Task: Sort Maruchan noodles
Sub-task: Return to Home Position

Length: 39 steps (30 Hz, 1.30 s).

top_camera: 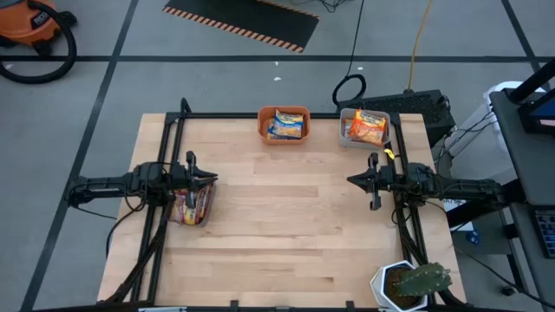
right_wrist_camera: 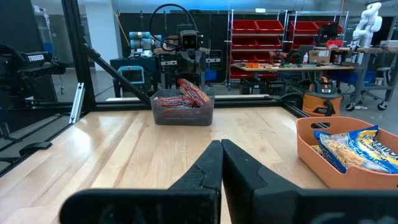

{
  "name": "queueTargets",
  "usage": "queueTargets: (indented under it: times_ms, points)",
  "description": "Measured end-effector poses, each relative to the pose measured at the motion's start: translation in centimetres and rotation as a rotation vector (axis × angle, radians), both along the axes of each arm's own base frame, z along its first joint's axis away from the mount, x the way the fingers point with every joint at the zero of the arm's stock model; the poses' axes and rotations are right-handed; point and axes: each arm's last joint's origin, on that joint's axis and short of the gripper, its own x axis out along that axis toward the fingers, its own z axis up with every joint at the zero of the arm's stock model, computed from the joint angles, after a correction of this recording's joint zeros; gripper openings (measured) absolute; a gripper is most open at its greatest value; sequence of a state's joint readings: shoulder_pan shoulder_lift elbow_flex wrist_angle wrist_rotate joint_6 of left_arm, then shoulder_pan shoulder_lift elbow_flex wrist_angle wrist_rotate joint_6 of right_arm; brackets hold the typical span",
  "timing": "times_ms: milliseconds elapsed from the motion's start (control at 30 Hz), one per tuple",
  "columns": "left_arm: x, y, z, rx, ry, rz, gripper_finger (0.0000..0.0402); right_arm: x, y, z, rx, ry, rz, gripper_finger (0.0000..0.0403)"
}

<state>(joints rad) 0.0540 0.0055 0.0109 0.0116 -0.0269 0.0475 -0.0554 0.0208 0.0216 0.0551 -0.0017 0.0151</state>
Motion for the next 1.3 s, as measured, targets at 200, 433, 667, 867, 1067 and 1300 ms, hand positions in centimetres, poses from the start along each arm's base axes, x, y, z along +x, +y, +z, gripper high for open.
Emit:
queueTargets:
  times_ms: [200,433,667,867,1067,1300]
  points:
    - [0.00,0.00,0.00,0.000,0.000,0.000,0.0051,0.00,0.00,0.00,-0.032,0.002,-0.001,0.0000]
    - [0.00,0.00,0.00,0.000,0.000,0.000,0.0051,0.00,0.00,0.00,-0.034,0.002,-0.001,0.0000]
    - [0.00,0.00,0.00,0.000,0.000,0.000,0.0051,0.00,0.00,0.00,-0.034,0.002,-0.001,0.0000]
    - [0.00,0.00,0.00,0.000,0.000,-0.001,0.0051,0.00,0.00,0.00,-0.034,0.002,-0.001,0.0000]
    - [0.00,0.00,0.00,0.000,0.000,0.000,0.0051,0.00,0.00,0.00,-0.034,0.002,-0.001,0.0000]
    - [0.00,0.00,0.00,0.000,0.000,0.000,0.0051,0.00,0.00,0.00,-0.034,0.002,-0.001,0.0000]
